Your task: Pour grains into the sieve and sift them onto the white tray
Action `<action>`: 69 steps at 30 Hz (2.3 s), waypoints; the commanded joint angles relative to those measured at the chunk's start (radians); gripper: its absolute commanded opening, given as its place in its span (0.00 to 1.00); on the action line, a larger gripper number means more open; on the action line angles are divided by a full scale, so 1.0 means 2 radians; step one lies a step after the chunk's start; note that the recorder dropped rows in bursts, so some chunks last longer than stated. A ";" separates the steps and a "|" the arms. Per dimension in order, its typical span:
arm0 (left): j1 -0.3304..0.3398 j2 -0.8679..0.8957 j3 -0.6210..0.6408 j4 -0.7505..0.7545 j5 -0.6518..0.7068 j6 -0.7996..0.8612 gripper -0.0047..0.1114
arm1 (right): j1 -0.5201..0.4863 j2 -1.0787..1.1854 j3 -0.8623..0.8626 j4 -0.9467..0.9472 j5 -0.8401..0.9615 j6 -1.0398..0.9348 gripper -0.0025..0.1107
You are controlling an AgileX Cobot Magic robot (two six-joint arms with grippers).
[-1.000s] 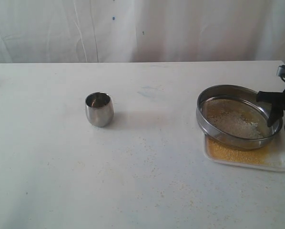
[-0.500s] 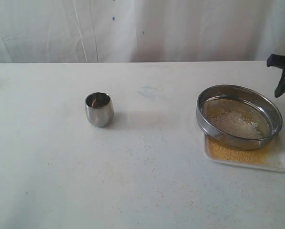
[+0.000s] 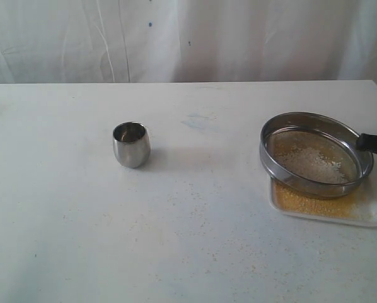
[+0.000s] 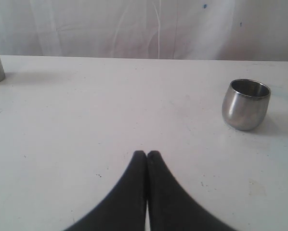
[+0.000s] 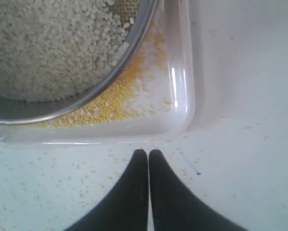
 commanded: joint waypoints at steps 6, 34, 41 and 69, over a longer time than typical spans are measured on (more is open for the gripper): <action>-0.004 -0.002 0.001 0.000 -0.001 -0.004 0.04 | -0.002 -0.253 0.080 0.014 -0.259 0.004 0.02; -0.004 -0.002 0.001 0.000 -0.001 -0.004 0.04 | 0.079 -0.826 0.338 0.048 -0.281 -0.022 0.02; -0.004 -0.002 0.001 0.000 -0.001 -0.004 0.04 | 0.079 -0.826 0.322 0.100 -0.368 -0.155 0.02; -0.004 -0.002 0.001 0.000 -0.001 -0.004 0.04 | 0.056 -0.830 0.538 -0.215 -0.309 0.131 0.02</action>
